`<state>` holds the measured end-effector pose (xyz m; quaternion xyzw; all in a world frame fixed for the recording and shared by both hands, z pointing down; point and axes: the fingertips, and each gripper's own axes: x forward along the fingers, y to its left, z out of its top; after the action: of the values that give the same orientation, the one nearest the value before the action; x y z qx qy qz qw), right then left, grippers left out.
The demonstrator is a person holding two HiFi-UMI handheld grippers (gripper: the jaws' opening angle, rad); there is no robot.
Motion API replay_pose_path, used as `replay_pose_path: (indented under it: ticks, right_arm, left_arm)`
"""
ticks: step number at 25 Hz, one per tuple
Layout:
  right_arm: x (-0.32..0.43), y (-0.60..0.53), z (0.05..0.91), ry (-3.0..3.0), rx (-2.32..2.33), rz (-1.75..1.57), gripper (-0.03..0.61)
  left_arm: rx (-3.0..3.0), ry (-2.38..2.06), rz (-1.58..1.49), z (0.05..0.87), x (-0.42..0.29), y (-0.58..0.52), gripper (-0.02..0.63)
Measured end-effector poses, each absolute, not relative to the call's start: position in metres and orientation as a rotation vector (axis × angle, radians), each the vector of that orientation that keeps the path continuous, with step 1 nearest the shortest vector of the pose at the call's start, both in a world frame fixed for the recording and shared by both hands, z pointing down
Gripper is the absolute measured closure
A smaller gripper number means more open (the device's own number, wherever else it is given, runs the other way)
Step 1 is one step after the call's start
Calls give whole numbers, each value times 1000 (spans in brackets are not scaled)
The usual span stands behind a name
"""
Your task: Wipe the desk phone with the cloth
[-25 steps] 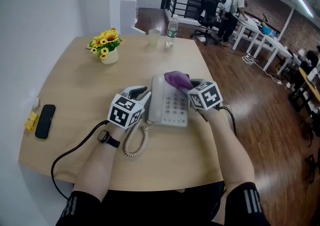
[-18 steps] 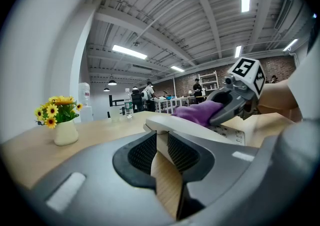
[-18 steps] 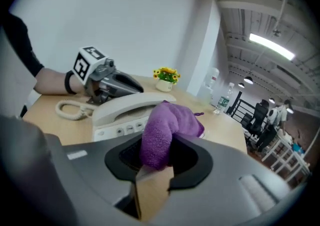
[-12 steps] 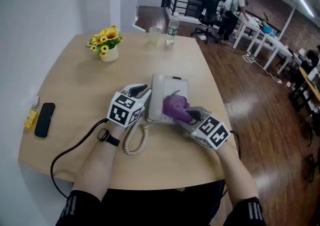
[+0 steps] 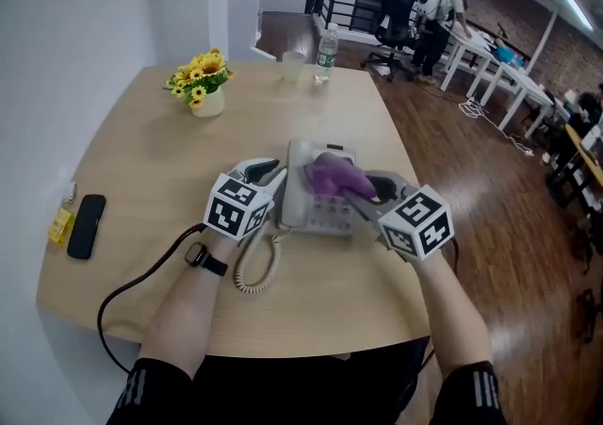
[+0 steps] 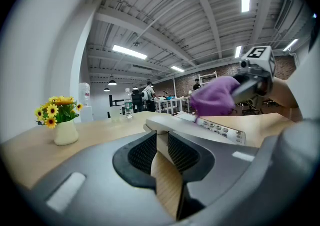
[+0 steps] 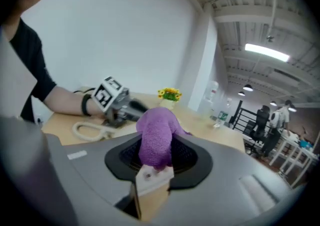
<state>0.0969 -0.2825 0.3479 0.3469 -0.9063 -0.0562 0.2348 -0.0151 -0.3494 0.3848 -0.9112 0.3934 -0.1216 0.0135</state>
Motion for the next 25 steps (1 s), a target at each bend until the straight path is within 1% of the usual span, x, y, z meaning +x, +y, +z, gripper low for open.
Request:
replay_pose_path:
  ticks: [4,9,14,22,25]
  right_arm:
    - [99,-361,326,-2409,1114,-124,457]
    - [91,-406,373,-2263,1098,2,457]
    - [73,-380,390,-2269,988,-29,459]
    - [54,-297,410,-2227,814,-206,459]
    - [52,-266,418,-2244,768,-226,459]
  left_arm:
    - [-2839,1227,-377,386,-15,-350,551]
    - [-2843,1223,-376,385,-14,-349,551]
    - [-2843,1221,-376,384,-14,-350,551]
    - [-2842,1232,-374,385,-16,-351,551]
    - [-2841,1232,-373,385,-16,-350,551]
